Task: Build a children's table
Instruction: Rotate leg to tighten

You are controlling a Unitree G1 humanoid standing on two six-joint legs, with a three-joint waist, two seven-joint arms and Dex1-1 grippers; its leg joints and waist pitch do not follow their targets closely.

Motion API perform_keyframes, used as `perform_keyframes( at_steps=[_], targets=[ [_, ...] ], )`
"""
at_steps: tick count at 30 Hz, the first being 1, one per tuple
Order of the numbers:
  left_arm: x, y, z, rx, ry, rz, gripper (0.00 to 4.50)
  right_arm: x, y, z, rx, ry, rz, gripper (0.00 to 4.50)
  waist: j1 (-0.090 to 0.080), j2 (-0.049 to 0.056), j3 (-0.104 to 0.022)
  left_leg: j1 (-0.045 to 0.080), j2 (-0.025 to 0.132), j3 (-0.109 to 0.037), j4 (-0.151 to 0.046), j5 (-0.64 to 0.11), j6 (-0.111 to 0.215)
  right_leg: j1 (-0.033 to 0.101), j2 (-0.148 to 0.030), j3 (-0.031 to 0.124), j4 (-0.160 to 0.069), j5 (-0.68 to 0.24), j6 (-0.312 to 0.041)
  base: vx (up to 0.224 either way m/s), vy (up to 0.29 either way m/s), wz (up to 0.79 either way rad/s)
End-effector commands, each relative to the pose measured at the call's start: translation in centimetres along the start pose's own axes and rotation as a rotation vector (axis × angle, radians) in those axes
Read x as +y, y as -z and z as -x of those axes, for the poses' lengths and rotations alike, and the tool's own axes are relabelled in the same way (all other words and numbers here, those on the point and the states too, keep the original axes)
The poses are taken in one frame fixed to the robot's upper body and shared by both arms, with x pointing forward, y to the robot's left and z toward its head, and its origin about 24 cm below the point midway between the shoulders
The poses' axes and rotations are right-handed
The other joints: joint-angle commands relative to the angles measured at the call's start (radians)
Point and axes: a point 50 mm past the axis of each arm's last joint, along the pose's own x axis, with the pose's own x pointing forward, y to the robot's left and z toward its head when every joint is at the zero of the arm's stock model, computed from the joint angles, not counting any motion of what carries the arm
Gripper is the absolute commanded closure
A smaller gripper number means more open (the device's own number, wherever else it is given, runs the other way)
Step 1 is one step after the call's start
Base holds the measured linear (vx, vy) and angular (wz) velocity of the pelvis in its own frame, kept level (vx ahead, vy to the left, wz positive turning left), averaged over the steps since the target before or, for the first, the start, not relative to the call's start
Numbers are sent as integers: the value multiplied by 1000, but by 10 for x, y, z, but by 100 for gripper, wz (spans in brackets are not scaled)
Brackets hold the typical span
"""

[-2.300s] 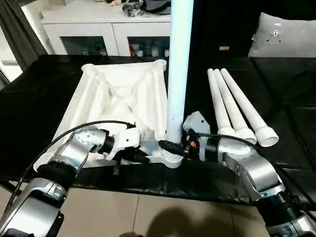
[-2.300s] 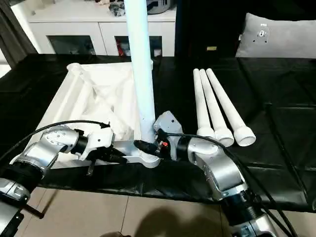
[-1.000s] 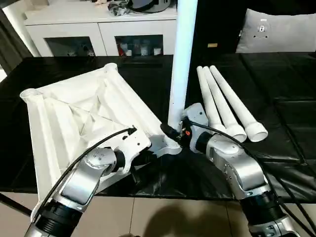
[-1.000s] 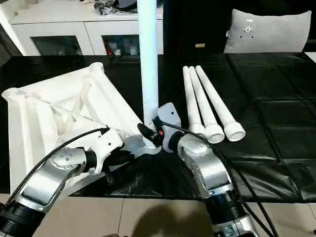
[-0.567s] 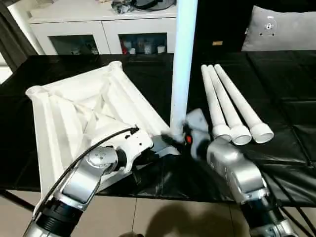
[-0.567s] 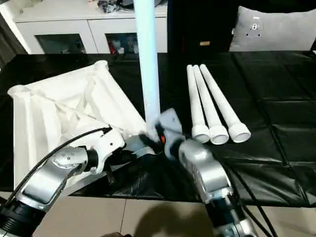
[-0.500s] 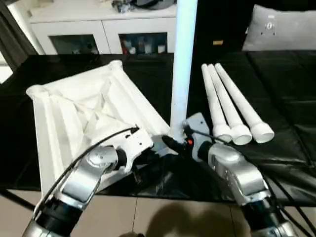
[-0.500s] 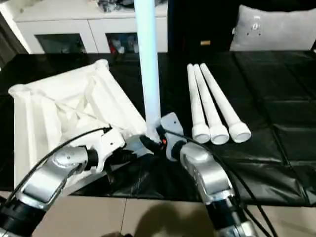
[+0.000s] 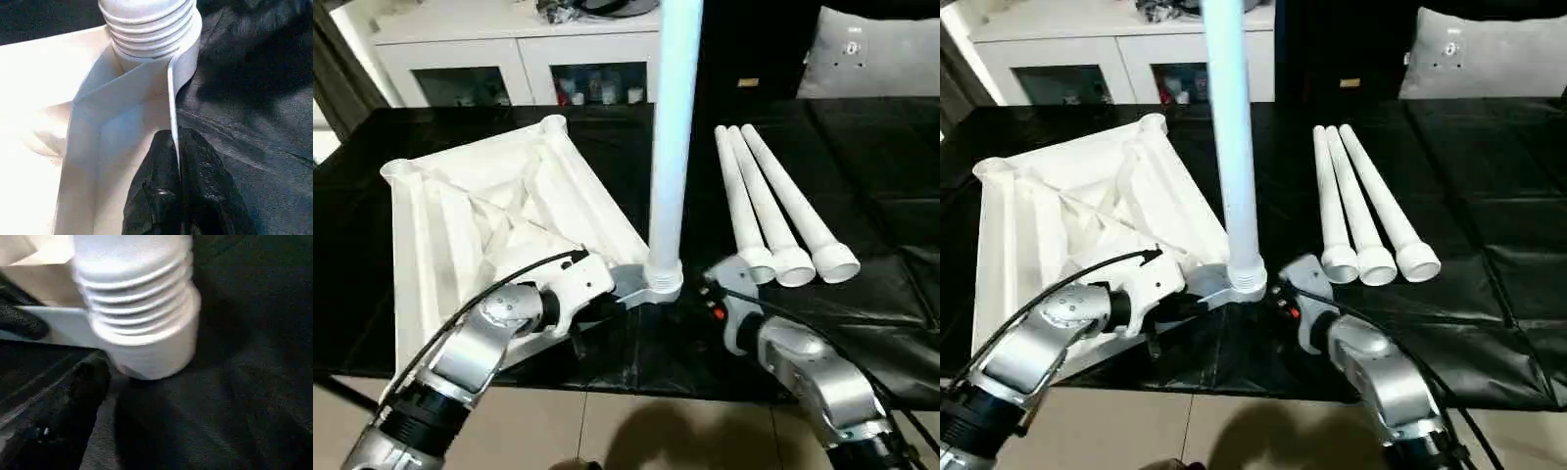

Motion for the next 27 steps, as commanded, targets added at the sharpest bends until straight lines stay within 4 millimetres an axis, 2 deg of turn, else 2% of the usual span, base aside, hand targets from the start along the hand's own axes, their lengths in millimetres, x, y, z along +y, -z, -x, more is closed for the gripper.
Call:
perform_keyframes(
  at_steps=[1, 5, 8, 10, 15, 17, 20, 23, 27],
  targets=[
    [5, 7, 6, 50, 14, -42, 450, -3, -14, 9, -81, -24, 55, 7, 5, -5, -55, 10, 63, -32, -64, -255, 10, 31, -84, 48, -85, -174, -172, 0, 0, 0],
    [3, 9, 7, 44, 86, -83, 450, -7, -23, 16, -107, -62, 116, 7, 11, -5, -66, 5, 61, -30, -50, -153, 51, 36, -83, 43, -67, 0, -208, 0, 0, 0],
    [2, 11, 9, 54, 145, -133, 450, -9, -31, 20, -138, -114, 137, 7, 17, -5, -71, 2, 60, -30, -42, -112, 82, 38, -83, 40, -58, 69, -224, 0, 0, 0],
    [3, 12, 11, 54, 190, -156, 450, -8, -38, 23, -165, -173, 156, 7, 20, -4, -67, 5, 62, -28, -42, -141, 87, 33, -82, 37, -60, 37, -234, 0, 0, 0],
    [4, 11, 13, 35, 272, -193, 450, -4, -39, 24, -119, -296, 219, 7, 28, -6, -64, 8, 67, -28, -46, -178, 66, 33, -83, 38, -62, -48, -232, 0, 0, 0],
    [4, 11, 13, 35, 294, -204, 450, -3, -37, 25, -96, -336, 228, 7, 33, -5, -65, 9, 69, -27, -45, -182, 63, 31, -85, 39, -61, -55, -232, 0, 0, 0],
    [4, 11, 14, 43, 348, -238, 450, -1, -36, 21, -70, -409, 243, 7, 42, -11, -66, 9, 68, -26, -43, -185, 62, 29, -87, 41, -60, -71, -237, 0, 0, 0],
    [4, 11, 15, 58, 389, -265, 450, 2, -35, 14, -48, -480, 256, 7, 44, -12, -65, 8, 69, -26, -43, -196, 51, 28, -88, 41, -60, -99, -238, 0, 0, 0],
    [4, 12, 15, 55, 411, -278, 450, 4, -35, 7, -28, -508, 261, 32, 46, -13, -67, 6, 68, -26, -41, -177, 54, 29, -87, 39, -55, -71, -241, 0, 0, 0]
  ],
)
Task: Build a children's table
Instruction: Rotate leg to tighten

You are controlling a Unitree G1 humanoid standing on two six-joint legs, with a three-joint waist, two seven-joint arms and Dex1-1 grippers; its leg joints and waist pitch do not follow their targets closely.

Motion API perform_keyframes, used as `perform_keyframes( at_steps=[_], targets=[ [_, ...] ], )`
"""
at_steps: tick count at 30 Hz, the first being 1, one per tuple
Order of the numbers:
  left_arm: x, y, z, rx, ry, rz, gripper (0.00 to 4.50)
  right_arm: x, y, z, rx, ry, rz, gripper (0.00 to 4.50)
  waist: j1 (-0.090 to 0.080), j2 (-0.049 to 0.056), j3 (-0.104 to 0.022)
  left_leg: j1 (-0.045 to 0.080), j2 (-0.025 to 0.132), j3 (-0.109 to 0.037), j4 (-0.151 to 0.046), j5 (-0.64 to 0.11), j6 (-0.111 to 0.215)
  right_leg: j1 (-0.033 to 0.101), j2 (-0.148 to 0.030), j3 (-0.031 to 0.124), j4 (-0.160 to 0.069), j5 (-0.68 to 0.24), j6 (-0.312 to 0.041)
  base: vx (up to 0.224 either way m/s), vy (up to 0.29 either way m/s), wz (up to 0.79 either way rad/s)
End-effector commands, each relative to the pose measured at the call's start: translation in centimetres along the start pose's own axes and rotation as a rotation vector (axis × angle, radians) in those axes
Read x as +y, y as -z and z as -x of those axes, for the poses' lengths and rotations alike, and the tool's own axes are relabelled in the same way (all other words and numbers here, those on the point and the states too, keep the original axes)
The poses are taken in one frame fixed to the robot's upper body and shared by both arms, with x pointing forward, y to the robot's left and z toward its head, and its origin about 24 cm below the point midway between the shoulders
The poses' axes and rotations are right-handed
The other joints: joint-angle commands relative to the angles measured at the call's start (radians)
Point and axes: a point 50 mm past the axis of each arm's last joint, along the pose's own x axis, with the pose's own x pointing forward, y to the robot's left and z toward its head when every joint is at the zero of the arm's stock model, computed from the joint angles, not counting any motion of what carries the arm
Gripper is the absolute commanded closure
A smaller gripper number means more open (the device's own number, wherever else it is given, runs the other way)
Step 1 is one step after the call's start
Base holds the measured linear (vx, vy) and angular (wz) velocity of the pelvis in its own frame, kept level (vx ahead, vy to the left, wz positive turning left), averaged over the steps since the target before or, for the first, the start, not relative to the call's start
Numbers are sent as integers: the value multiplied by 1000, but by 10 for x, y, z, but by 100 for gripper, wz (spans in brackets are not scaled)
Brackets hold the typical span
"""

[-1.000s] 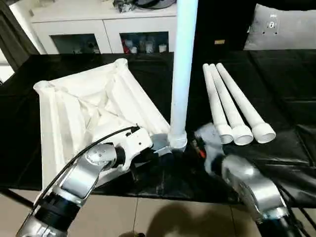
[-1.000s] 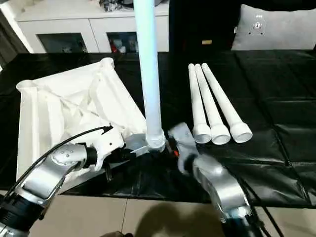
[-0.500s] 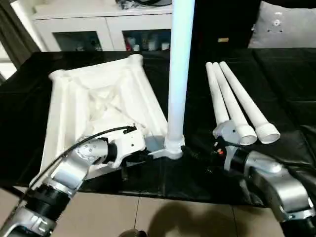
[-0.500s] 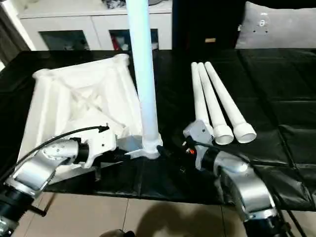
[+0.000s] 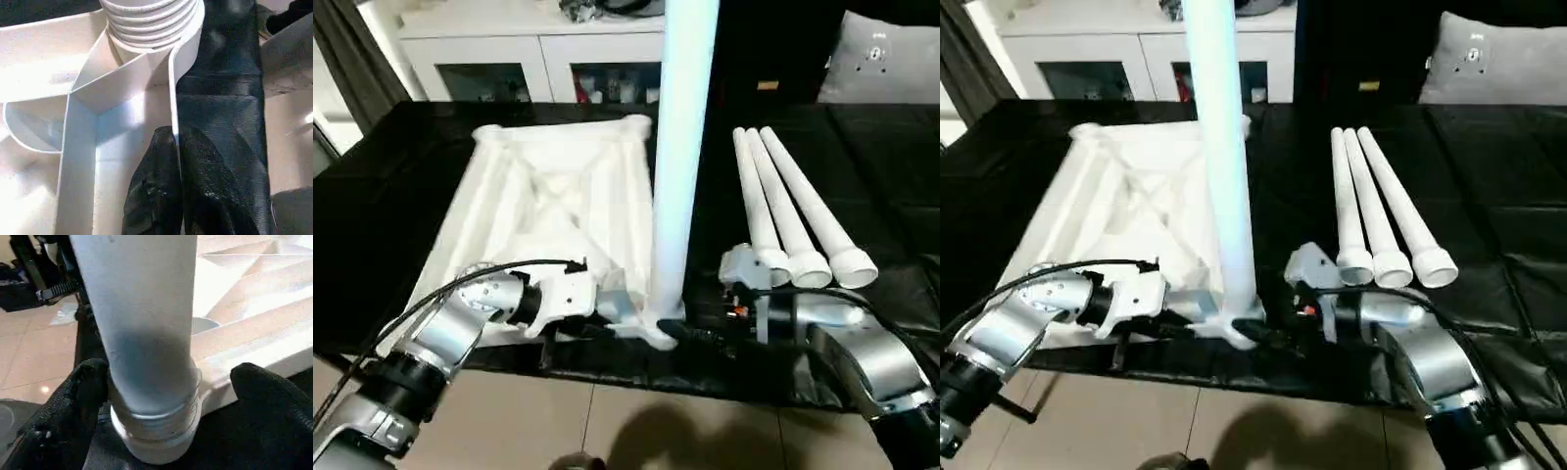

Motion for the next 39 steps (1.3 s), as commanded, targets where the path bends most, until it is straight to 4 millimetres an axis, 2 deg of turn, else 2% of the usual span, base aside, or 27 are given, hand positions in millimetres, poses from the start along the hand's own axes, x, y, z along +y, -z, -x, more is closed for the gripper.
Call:
perform_keyframes(
  at_steps=[1, 8, 10, 11, 14, 17, 18, 19, 21, 22, 23, 26, 28, 29, 30, 32, 33, 34, 35, 37, 38, 39],
  targets=[
    [-4, 3, -3, 44, 64, -31, 450, -2, -3, -5, 7, -20, 31, 51, -1, -12, -66, 18, 63, -25, -60, -176, 52, 34, -86, 42, -67, -75, -237, 0, 0, 0],
    [-4, 3, -5, 39, 81, -37, 450, -3, -2, -11, 0, -50, -8, 117, 0, -12, -67, 16, 62, -25, -57, -164, 58, 36, -86, 42, -66, -73, -237, 0, 0, 0],
    [-5, 3, -5, 39, 84, -38, 450, -3, -2, -12, -2, -55, -12, 127, -1, -12, -66, 18, 63, -25, -58, -179, 54, 34, -85, 41, -67, -90, -239, 0, 0, 0],
    [-5, 3, -5, 39, 84, -38, 450, -3, -2, -12, -2, -55, -12, 147, 0, -12, -65, 19, 65, -25, -59, -187, 50, 33, -85, 42, -67, -104, -237, 0, 0, 0],
    [-5, 4, -6, 39, 87, -40, 450, -2, -1, -13, -6, -65, -16, 169, 0, -11, -66, 18, 64, -25, -59, -185, 45, 34, -85, 43, -66, -98, -235, 0, 0, 0],
    [-5, 4, -6, 39, 87, -40, 450, -2, -1, -14, -8, -68, -19, 173, 1, -12, -67, 18, 64, -25, -58, -182, 45, 34, -85, 43, -65, -90, -236, 0, 0, 0],
    [-5, 6, -7, 27, 84, -19, 450, 2, 3, -15, -16, -68, -46, 175, 1, -12, -68, 18, 63, -25, -57, -175, 48, 34, -85, 43, -64, -82, -236, 0, 0, 0],
    [-6, 6, -7, 25, 83, -14, 450, 3, 4, -15, -17, -68, -50, 175, 1, -9, -67, 18, 63, -24, -57, -174, 49, 33, -85, 43, -66, -80, -237, 0, 0, 0],
    [-8, 7, -9, 3, 54, 36, 450, 12, 11, -19, -21, -50, -97, 181, 1, -12, -67, 17, 64, -24, -57, -172, 49, 35, -85, 44, -64, -76, -237, 0, 0, 0],
    [-8, 7, -9, 3, 54, 36, 450, 12, 11, -19, -21, -50, -97, 181, 4, -11, -67, 19, 65, -25, -58, -174, 49, 33, -86, 44, -65, -81, -236, 0, 0, 0],
    [-8, 8, -11, -1, 17, 75, 450, 13, 14, -23, -11, -7, -113, 181, 0, -11, -66, 17, 65, -26, -61, -184, 43, 33, -85, 42, -65, -94, -235, 0, 0, 0],
    [-8, 7, -14, -25, -35, 132, 450, 11, 17, -31, 1, 76, -132, 181, -10, -11, -57, 23, 65, -27, -69, -259, 16, 29, -86, 45, -74, -208, -224, 0, 0, 0],
    [-6, -1, -21, -74, -125, 213, 450, 4, 16, -46, -17, 229, -205, 181, -20, -11, -47, 26, 60, -29, -76, -328, -11, 24, -87, 46, -85, -338, -198, 0, 0, 0],
    [-4, -3, -23, -83, -156, 227, 450, 0, 14, -51, -24, 290, -232, 181, -32, -15, -43, 29, 57, -32, -79, -366, -30, 20, -89, 47, -93, -418, -182, 0, 0, 0],
    [1, -9, -28, -100, -220, 253, 450, -6, 11, -61, -35, 385, -289, 181, -52, -19, -40, 26, 53, -43, -84, -410, -50, 25, -91, 42, -99, -517, -142, 0, 0, 0],
    [2, -11, -30, -105, -239, 263, 450, -7, 11, -63, -37, 406, -305, 181, -63, -13, -40, 31, 52, -44, -84, -430, -60, 17, -90, 43, -101, -541, -130, 0, 0, 0],
    [3, -13, -32, -108, -256, 267, 450, -8, 9, -67, -38, 427, -311, 182, -69, -14, -42, 33, 52, -47, -82, -439, -62, 16, -91, 44, -106, -547, -119, 0, 0, 0],
    [7, -20, -39, -116, -304, 278, 450, -11, 6, -76, -38, 474, -325, 182, -70, -20, -42, 32, 52, -46, -83, -436, -58, 17, -89, 45, -108, -540, -115, 0, 0, 0],
    [9, -24, -43, -121, -329, 285, 450, -12, 5, -81, -37, 497, -324, 182, -72, -18, -41, 38, 53, -43, -80, -440, -58, 7, -89, 48, -109, -530, -125, 0, 0, 0],
    [11, -30, -47, -131, -349, 291, 450, -14, 2, -85, -32, 539, -300, 182, -72, -32, -41, 37, 52, -40, -79, -425, -51, 6, -89, 49, -114, -524, -123, 0, 0, 0],
    [11, -32, -48, -129, -355, 290, 450, -13, 2, -86, -42, 533, -310, 182, -71, -28, -41, 36, 52, -42, -80, -420, -49, 8, -89, 49, -112, -518, -123, 0, 0, 0],
    [11, -33, -48, -126, -359, 289, 450, -13, 2, -86, -51, 527, -319, 112, -69, -25, -42, 36, 54, -41, -82, -418, -47, 8, -87, 51, -111, -492, -122, 0, 0, 0]
  ],
)
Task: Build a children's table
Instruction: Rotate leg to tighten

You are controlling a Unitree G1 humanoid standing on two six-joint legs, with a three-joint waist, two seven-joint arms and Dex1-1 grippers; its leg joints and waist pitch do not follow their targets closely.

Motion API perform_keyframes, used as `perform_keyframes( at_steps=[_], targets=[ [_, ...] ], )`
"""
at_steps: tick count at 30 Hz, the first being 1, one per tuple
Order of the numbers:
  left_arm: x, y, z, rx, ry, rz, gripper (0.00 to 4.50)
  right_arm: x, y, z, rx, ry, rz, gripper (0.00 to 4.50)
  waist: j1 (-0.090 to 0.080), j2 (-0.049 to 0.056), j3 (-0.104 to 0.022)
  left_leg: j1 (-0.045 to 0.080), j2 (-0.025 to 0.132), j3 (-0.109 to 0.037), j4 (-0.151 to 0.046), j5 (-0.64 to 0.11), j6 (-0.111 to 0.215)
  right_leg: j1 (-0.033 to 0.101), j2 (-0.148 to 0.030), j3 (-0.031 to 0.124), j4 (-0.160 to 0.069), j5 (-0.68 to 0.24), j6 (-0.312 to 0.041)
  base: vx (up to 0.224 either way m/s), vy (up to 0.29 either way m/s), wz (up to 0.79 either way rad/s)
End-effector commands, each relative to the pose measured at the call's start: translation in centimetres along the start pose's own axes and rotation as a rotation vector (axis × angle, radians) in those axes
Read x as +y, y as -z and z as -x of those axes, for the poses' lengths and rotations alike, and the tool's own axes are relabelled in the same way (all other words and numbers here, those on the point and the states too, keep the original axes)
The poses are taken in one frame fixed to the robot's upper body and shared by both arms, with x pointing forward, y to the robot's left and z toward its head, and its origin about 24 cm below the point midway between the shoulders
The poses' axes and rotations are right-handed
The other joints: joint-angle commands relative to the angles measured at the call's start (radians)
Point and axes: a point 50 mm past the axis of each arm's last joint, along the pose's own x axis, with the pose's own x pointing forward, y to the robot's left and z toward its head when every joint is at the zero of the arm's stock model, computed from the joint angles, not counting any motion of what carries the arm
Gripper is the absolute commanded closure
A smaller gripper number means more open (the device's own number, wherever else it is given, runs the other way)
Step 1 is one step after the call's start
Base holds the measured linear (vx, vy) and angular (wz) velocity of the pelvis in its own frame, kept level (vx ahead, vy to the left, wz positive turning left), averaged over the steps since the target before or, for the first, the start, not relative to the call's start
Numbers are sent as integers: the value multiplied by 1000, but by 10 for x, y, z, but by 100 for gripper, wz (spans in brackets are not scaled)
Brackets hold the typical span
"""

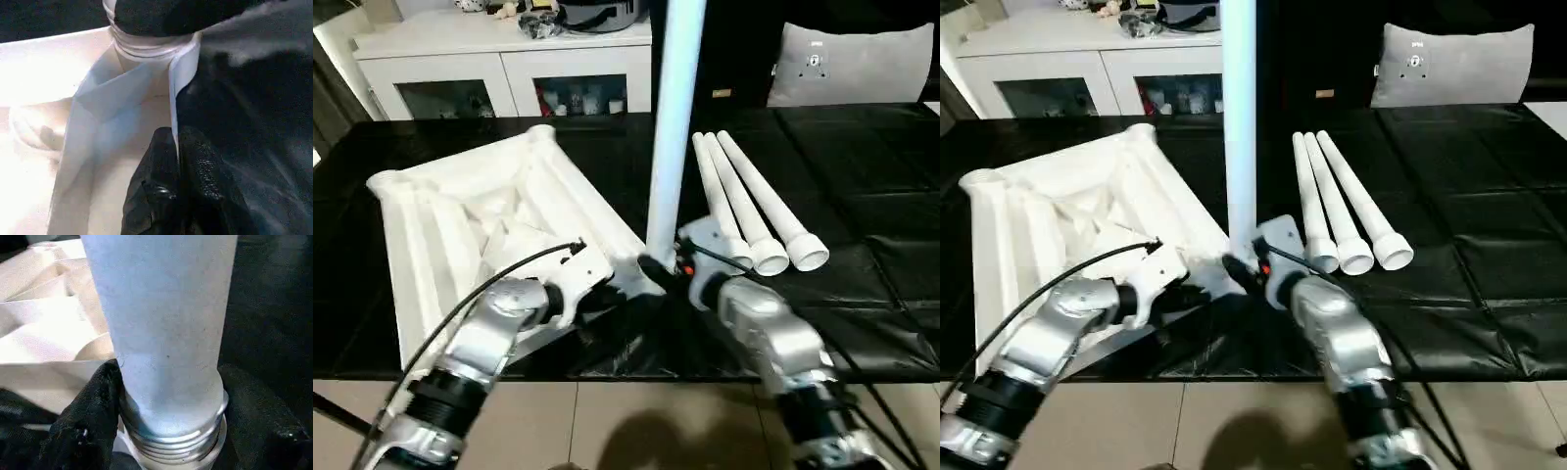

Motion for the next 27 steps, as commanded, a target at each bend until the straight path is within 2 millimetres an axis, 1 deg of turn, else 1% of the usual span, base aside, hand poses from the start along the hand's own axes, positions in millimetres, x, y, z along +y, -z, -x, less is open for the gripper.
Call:
perform_keyframes(
  at_steps=[1, 2, 3, 4, 5, 6, 7, 8, 9, 10, 11, 12, 13, 14, 15, 16, 17, 18, 19, 20, 21, 22, 23, 24, 26, 27],
  targets=[
    [-15, -24, -11, -62, 67, -78, 450, 14, 12, -5, 45, -65, -46, 112, 2, -7, -43, 15, 56, -40, -87, -409, -43, 8, -84, 50, -112, -441, -132, 0, 0, 0],
    [-15, -24, -10, -58, 61, -82, 450, 14, 12, -4, 42, -66, -43, 105, 3, -7, -44, 13, 57, -40, -88, -401, -40, 9, -84, 50, -110, -413, -138, 0, 0, 0],
    [-13, -24, -9, -52, 53, -89, 450, 12, 12, -2, 37, -64, -32, 105, 7, -6, -48, 14, 59, -38, -87, -380, -37, 9, -81, 51, -105, -346, -151, 0, 0, 0],
    [-10, -23, -7, -38, 40, -93, 450, 8, 12, 1, 34, -49, -22, 91, 12, 0, -52, 14, 58, -34, -83, -350, -33, 11, -80, 53, -99, -271, -170, 0, 0, 0],
    [-9, -22, -6, -34, 36, -95, 450, 7, 12, 2, 30, -49, -19, 77, 14, -2, -54, 14, 59, -32, -82, -335, -29, 12, -79, 53, -99, -238, -178, 0, 0, 0],
    [-6, -21, -3, -24, 25, -102, 450, 4, 12, 5, 14, -53, -12, 66, 17, -2, -57, 12, 56, -29, -78, -307, -20, 16, -79, 52, -95, -182, -190, 0, 0, 0],
    [-5, -20, -2, -21, 22, -104, 450, 2, 12, 7, 8, -58, -8, 66, 21, 2, -64, 6, 56, -29, -75, -254, -6, 24, -79, 50, -87, -106, -199, 0, 0, 0],
    [-3, -20, -1, -16, 18, -105, 450, 1, 12, 9, 2, -64, 0, 64, 23, 1, -67, 3, 57, -29, -72, -219, 4, 26, -79, 48, -82, -56, -204, 0, 0, 0],
    [-2, -19, 1, -12, 17, -108, 450, 0, 12, 11, -6, -76, 11, 57, 27, 5, -69, -2, 55, -29, -68, -171, 21, 28, -79, 45, -76, 14, -213, 0, 0, 0],
    [-2, -19, 1, -12, 17, -108, 450, 0, 12, 11, -6, -76, 11, 38, 29, 2, -66, -3, 55, -27, -67, -169, 33, 30, -80, 42, -78, 21, -217, 0, 0, 0],
    [0, -18, 3, -5, 21, -114, 450, -3, 12, 16, -11, -92, 28, 38, 31, 7, -65, -3, 55, -27, -67, -177, 35, 30, -80, 42, -78, 9, -218, 0, 0, 0],
    [1, -17, 4, -3, 26, -123, 450, -5, 13, 19, -15, -101, 42, 28, 33, 4, -63, -2, 57, -27, -70, -197, 33, 30, -81, 41, -83, -27, -215, 0, 0, 0],
    [3, -16, 7, 3, 42, -138, 450, -10, 13, 26, -17, -115, 69, 28, 34, 6, -62, -1, 57, -27, -71, -209, 31, 30, -81, 41, -84, -47, -215, 0, 0, 0],
    [3, -15, 8, -3, 66, -154, 450, -14, 13, 31, -22, -125, 84, 11, 35, 4, -61, 0, 58, -28, -73, -227, 23, 31, -80, 41, -87, -82, -205, 0, 0, 0],
    [3, -14, 11, 1, 99, -171, 450, -19, 12, 37, -27, -137, 102, 4, 37, 7, -58, 1, 59, -29, -75, -247, 20, 29, -80, 42, -91, -110, -199, 0, 0, 0],
    [3, -12, 14, 9, 128, -193, 450, -24, 11, 44, -34, -154, 116, 4, 37, 7, -59, 3, 60, -30, -76, -264, 15, 30, -80, 42, -90, -130, -199, 0, 0, 0],
    [3, -12, 14, 9, 136, -199, 450, -25, 10, 45, -36, -160, 121, 4, 37, 6, -58, 3, 60, -30, -77, -270, 15, 29, -80, 42, -92, -139, -197, 0, 0, 0],
    [3, -9, 17, 19, 178, -220, 450, -30, 5, 53, -49, -198, 144, 4, 38, 7, -57, 4, 60, -30, -78, -283, 15, 28, -79, 43, -94, -150, -196, 0, 0, 0],
    [3, -7, 19, 27, 189, -225, 450, -32, 3, 57, -53, -217, 149, 4, 38, 6, -57, 3, 61, -30, -78, -282, 15, 30, -80, 43, -92, -147, -196, 0, 0, 0],
    [4, -7, 19, 32, 194, -226, 450, -32, 2, 58, -55, -226, 150, 4, 38, 4, -58, 1, 61, -30, -77, -271, 21, 31, -80, 43, -89, -136, -200, 0, 0, 0],
    [4, -6, 21, 40, 209, -242, 450, -33, 0, 61, -52, -253, 159, 4, 38, 6, -57, 1, 60, -29, -76, -264, 28, 30, -82, 42, -91, -138, -206, 0, 0, 0],
    [5, -3, 23, 62, 236, -263, 450, -34, -1, 68, -29, -325, 190, 4, 38, 6, -58, -1, 60, -29, -74, -250, 32, 31, -82, 42, -89, -129, -210, 0, 0, 0],
    [5, -3, 23, 66, 242, -269, 450, -34, -1, 70, -22, -343, 198, 4, 40, 6, -59, 1, 60, -29, -73, -247, 36, 32, -82, 42, -91, -126, -210, 0, 0, 0],
    [6, -1, 25, 77, 271, -296, 450, -34, -1, 76, 15, -416, 231, 4, 45, 2, -59, 1, 61, -27, -70, -227, 49, 33, -81, 42, -89, -103, -216, 0, 0, 0],
    [5, -1, 26, 74, 302, -307, 450, -35, -2, 79, 36, -448, 240, 4, 48, 3, -59, -1, 61, -27, -69, -218, 57, 34, -83, 41, -87, -100, -220, 0, 0, 0],
    [2, -2, 27, 62, 359, -325, 450, -36, -3, 81, 58, -480, 269, 4, 49, 0, -59, -2, 61, -26, -68, -211, 62, 33, -83, 40, -88, -104, -224, 0, 0, 0]
  ],
)
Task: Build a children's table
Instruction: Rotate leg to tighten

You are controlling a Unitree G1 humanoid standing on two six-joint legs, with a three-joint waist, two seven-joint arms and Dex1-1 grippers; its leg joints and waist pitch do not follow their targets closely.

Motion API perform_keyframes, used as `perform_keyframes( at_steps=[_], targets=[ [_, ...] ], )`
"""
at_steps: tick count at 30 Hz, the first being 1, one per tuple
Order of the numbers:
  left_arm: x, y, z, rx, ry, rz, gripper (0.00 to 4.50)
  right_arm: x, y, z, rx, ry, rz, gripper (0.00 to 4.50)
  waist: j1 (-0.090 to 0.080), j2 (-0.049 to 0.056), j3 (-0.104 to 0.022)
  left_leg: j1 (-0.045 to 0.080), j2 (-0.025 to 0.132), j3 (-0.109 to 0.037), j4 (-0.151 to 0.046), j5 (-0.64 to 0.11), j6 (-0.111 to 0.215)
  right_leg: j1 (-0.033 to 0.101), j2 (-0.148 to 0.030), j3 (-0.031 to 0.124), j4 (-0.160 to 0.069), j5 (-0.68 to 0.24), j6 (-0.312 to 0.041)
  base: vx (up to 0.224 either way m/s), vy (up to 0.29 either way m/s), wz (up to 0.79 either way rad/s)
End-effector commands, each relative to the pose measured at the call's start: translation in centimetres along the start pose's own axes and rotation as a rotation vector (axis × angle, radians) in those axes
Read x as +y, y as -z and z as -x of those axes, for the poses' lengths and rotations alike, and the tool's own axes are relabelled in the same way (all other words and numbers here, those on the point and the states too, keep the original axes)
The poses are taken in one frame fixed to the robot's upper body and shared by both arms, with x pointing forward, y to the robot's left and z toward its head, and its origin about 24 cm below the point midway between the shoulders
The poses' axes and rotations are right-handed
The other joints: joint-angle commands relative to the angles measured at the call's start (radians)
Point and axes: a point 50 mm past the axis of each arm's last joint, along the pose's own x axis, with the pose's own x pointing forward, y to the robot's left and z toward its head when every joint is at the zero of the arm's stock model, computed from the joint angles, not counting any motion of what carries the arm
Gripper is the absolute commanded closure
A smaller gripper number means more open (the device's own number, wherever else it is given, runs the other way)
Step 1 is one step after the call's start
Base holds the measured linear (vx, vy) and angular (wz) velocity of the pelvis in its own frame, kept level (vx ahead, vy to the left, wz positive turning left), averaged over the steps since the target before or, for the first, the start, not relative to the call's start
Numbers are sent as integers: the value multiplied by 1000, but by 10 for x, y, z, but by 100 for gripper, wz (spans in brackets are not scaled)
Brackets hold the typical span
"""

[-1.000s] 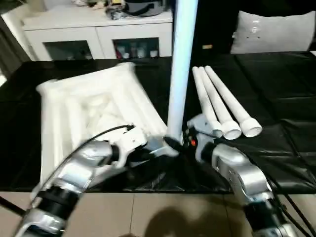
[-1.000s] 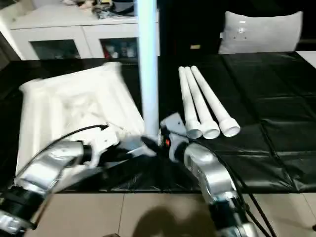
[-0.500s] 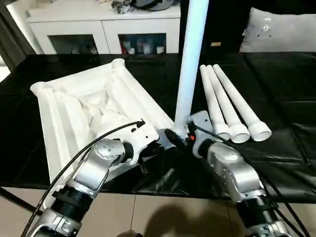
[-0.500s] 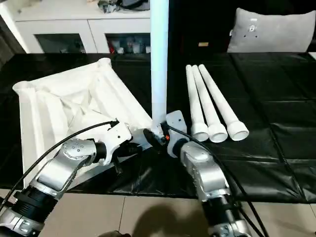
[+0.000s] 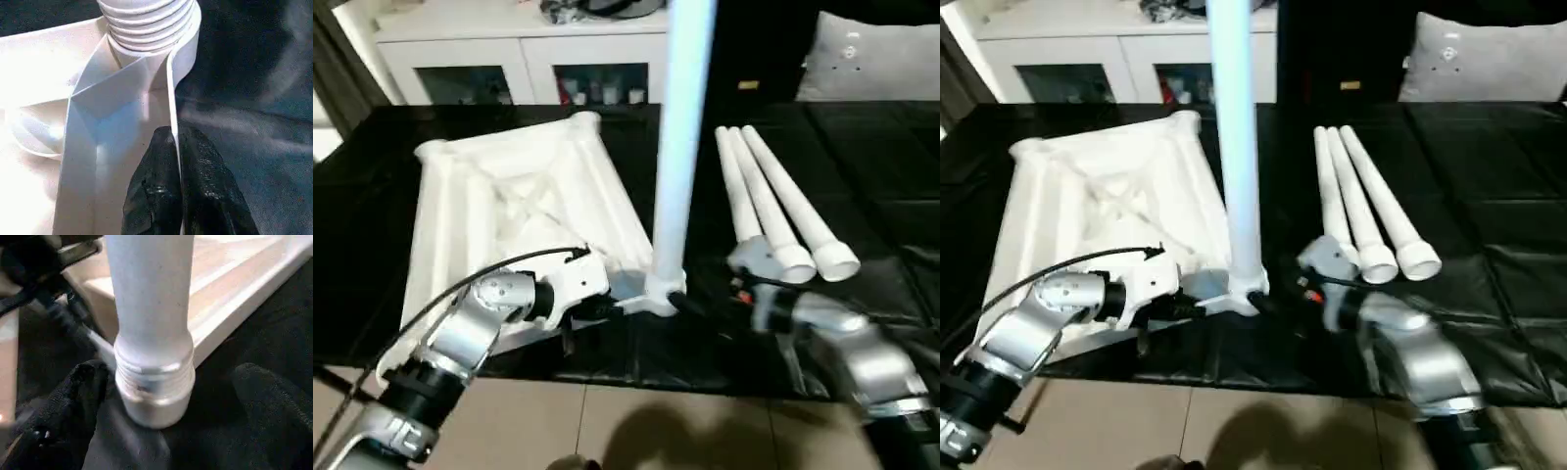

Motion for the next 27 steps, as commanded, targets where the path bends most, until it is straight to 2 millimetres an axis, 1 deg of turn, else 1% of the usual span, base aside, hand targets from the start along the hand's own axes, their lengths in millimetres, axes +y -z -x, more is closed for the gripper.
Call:
perform_keyframes(
  at_steps=[1, 2, 3, 5, 7, 8, 9, 10, 12, 13, 14, 15, 16, 18, 19, 20, 21, 23, 24, 25, 26, 27],
  targets=[
    [-6, -5, -3, -1, 108, -70, 450, 5, -5, -3, 5, -75, 31, 4, 4, -9, -61, 16, 62, -26, -63, -204, 61, 40, -85, 43, -74, -119, -223, 0, 0, 0],
    [-7, -6, -3, -5, 124, -72, 450, 4, -6, -3, 11, -80, 43, 4, 5, -8, -62, 16, 62, -25, -63, -201, 61, 39, -85, 43, -74, -117, -225, 0, 0, 0],
    [-10, -7, -4, -14, 160, -77, 450, 4, -7, -4, 22, -88, 74, 4, 8, -8, -62, 19, 64, -25, -63, -204, 62, 36, -85, 43, -74, -120, -230, 0, 0, 0],
    [-11, -7, -4, -13, 189, -73, 450, 3, -7, -5, 31, -97, 91, 4, 14, -8, -64, 21, 65, -24, -62, -198, 59, 34, -84, 43, -71, -115, -235, 0, 0, 0],
    [-12, -5, -5, -6, 216, -81, 450, 4, -7, -8, 37, -134, 96, 4, 19, -7, -62, 22, 66, -23, -62, -212, 57, 33, -84, 44, -72, -124, -237, 0, 0, 0],
    [-11, -5, -5, -5, 217, -86, 450, 5, -7, -10, 34, -151, 89, 4, 18, -13, -61, 21, 65, -23, -63, -214, 55, 35, -84, 44, -71, -127, -236, 0, 0, 0],
    [-11, -4, -5, -4, 220, -92, 450, 6, -8, -11, 29, -168, 80, 20, 19, -11, -62, 19, 65, -24, -63, -211, 54, 36, -86, 44, -71, -134, -234, 0, 0, 0],
    [-12, -4, -6, -5, 223, -94, 450, 7, -8, -12, 26, -180, 72, 31, 18, -14, -62, 20, 65, -24, -63, -212, 53, 35, -85, 44, -72, -138, -231, 0, 0, 0],
    [-12, -2, -7, -9, 233, -90, 450, 11, -7, -14, 24, -227, 37, 41, 20, -12, -63, 21, 65, -24, -62, -212, 54, 35, -85, 44, -71, -137, -231, 0, 0, 0],
    [-12, -1, -7, -9, 234, -90, 450, 11, -7, -14, 25, -235, 31, 50, 21, -14, -63, 20, 65, -24, -61, -205, 58, 36, -85, 43, -71, -133, -232, 0, 0, 0],
    [-13, 0, -8, -9, 235, -86, 450, 12, -6, -15, 33, -253, 29, 50, 21, -14, -64, 19, 65, -24, -61, -199, 59, 37, -86, 43, -70, -129, -232, 0, 0, 0],
    [-13, 2, -9, -7, 236, -84, 450, 13, -5, -15, 38, -261, 26, 76, 21, -14, -64, 18, 65, -23, -61, -192, 61, 36, -85, 43, -68, -119, -232, 0, 0, 0],
    [-13, 4, -9, -3, 233, -82, 450, 14, -4, -15, 42, -273, 17, 82, 21, -17, -64, 18, 64, -22, -59, -191, 63, 36, -85, 43, -70, -119, -233, 0, 0, 0],
    [-13, 6, -10, -1, 230, -76, 450, 14, -3, -17, 39, -277, 10, 87, 23, -15, -63, 18, 66, -23, -61, -196, 60, 35, -87, 43, -70, -138, -230, 0, 0, 0],
    [-13, 7, -10, -1, 230, -75, 450, 14, -3, -17, 38, -281, 6, 97, 22, -16, -63, 19, 65, -23, -61, -201, 56, 35, -87, 43, -71, -148, -230, 0, 0, 0],
    [-13, 7, -10, -1, 230, -75, 450, 15, -3, -18, 38, -283, 5, 97, 23, -15, -63, 19, 65, -23, -61, -203, 55, 35, -87, 43, -71, -154, -230, 0, 0, 0],
    [-13, 8, -10, -1, 232, -74, 450, 15, -3, -18, 37, -291, -4, 124, 23, -15, -62, 20, 66, -24, -62, -207, 52, 34, -87, 44, -72, -164, -226, 0, 0, 0],
    [-13, 9, -10, -1, 234, -68, 450, 16, -3, -20, 34, -299, -16, 124, 23, -15, -64, 20, 65, -23, -61, -205, 50, 35, -87, 44, -71, -161, -226, 0, 0, 0],
    [-13, 9, -10, -2, 234, -67, 450, 17, -3, -20, 33, -302, -19, 143, 24, -16, -64, 19, 65, -23, -61, -197, 53, 35, -86, 43, -70, -151, -227, 0, 0, 0],
    [-13, 9, -10, -4, 231, -65, 450, 17, -2, -20, 32, -306, -24, 143, 24, -16, -64, 19, 65, -23, -60, -192, 55, 35, -86, 43, -69, -144, -227, 0, 0, 0],
    [-13, 9, -10, -4, 231, -65, 450, 17, -2, -20, 32, -306, -24, 163, 24, -15, -65, 18, 65, -23, -60, -190, 56, 35, -87, 43, -69, -141, -228, 0, 0, 0],
    [-13, 10, -10, -12, 227, -54, 450, 19, -2, -21, 30, -310, -32, 167, 24, -15, -64, 19, 65, -22, -60, -190, 56, 35, -87, 43, -70, -142, -228, 0, 0, 0]
  ],
)
